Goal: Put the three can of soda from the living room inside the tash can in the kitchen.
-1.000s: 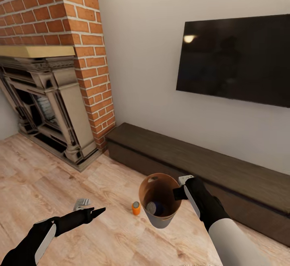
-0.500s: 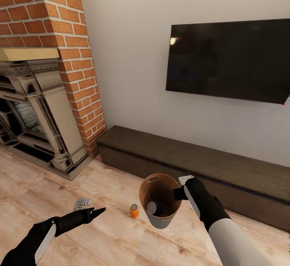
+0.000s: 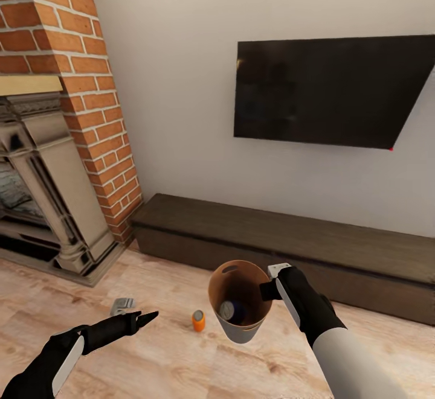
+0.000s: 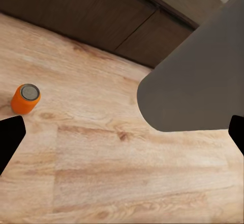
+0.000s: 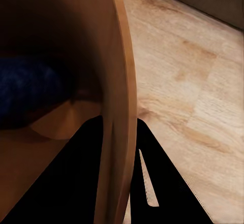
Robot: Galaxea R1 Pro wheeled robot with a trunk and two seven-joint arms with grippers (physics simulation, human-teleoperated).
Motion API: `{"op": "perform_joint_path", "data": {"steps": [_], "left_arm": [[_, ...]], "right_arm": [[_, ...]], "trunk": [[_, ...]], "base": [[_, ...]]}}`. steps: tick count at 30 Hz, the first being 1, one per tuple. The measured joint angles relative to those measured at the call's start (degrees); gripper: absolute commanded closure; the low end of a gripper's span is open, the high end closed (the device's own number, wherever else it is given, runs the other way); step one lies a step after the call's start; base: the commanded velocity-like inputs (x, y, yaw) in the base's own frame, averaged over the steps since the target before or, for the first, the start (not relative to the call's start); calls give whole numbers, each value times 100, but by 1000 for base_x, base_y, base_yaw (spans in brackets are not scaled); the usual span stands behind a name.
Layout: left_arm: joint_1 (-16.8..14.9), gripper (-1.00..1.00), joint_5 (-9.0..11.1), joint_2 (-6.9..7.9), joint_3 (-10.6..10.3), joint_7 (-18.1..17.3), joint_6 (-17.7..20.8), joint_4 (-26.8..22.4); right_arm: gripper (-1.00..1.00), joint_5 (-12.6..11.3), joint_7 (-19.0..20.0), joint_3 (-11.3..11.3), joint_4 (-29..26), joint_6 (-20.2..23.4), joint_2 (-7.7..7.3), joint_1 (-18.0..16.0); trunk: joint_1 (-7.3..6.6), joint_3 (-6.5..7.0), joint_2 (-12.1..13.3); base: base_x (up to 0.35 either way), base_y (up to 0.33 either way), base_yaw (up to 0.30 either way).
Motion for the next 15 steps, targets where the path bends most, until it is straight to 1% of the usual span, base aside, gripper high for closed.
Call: {"op": "perform_joint_path", "data": {"steps": [15], "left_arm": [[-4,-100,0,0,0,0,0,26]], "right_arm": [[100,0,0,-8,0,0,0,0]], "trunk": [[0,59,0]], "base": [[0,269,-256]]}}
